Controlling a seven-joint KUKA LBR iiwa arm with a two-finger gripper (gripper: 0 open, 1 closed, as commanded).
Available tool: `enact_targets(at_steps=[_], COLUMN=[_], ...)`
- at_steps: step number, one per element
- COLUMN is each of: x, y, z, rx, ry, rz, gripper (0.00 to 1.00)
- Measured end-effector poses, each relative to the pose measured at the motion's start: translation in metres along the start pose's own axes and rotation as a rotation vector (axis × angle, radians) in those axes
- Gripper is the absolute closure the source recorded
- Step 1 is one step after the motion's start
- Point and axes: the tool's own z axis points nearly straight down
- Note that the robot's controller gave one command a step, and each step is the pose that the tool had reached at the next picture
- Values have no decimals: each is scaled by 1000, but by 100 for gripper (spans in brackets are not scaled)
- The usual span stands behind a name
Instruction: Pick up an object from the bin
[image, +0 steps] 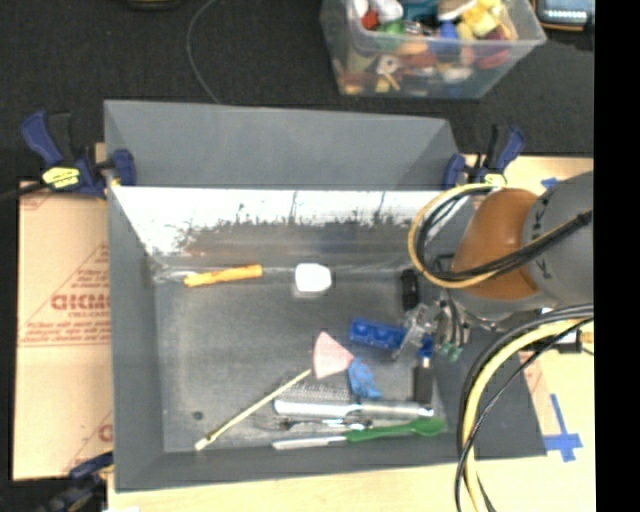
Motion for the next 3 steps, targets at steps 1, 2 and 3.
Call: enact_targets(at_steps=[1, 2, 3], x=[-1, 1, -1], y=[0, -1, -1], z=[-7, -43, -76], rx=[-1, 1, -1], ry=[-6, 5, -1], rz=[-2, -4, -7], gripper=[100, 100, 100])
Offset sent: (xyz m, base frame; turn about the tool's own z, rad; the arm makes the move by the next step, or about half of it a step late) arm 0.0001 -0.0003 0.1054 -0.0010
